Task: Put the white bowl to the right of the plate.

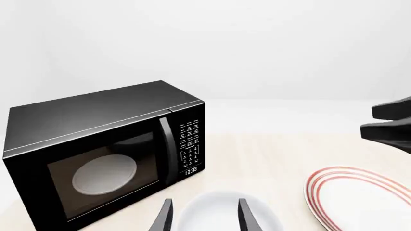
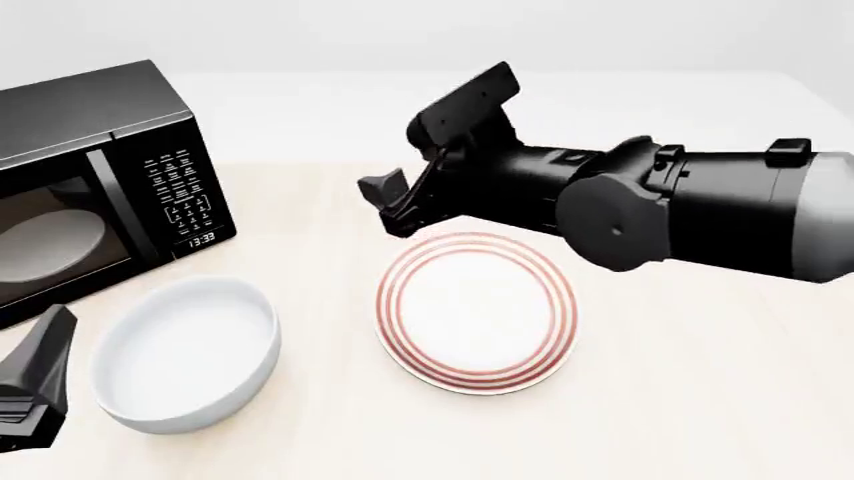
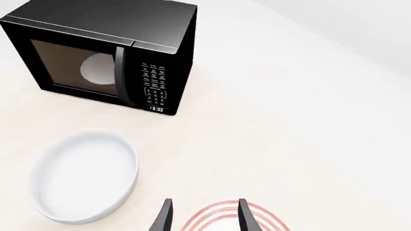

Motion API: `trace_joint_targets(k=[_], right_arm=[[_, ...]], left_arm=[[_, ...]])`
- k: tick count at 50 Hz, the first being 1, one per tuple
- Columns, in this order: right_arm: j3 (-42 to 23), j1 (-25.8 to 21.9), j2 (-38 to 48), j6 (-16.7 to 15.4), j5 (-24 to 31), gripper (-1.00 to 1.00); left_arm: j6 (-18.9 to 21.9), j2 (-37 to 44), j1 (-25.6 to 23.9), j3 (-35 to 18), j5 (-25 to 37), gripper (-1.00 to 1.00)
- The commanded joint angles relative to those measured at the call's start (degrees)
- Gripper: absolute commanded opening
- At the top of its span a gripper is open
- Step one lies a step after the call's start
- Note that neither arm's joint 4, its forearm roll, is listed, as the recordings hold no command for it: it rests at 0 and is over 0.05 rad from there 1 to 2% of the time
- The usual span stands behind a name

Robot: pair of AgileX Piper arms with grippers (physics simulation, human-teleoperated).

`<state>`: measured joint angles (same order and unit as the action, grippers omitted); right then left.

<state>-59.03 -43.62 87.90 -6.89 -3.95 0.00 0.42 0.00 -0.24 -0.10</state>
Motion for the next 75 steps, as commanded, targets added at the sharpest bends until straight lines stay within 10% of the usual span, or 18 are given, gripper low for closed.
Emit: trace_joint_targets(k=[1,75], right_arm=[[-8.7,-4.5,7.1,0.1,5.4,1.0],[-29.5,-10.4,30.9,8.0,12.0,1.0]], left_arm=[[0.0,0.0,0.0,0.0,0.0,1.0],[0.0,0.0,0.0,0.0,0.0,1.0]])
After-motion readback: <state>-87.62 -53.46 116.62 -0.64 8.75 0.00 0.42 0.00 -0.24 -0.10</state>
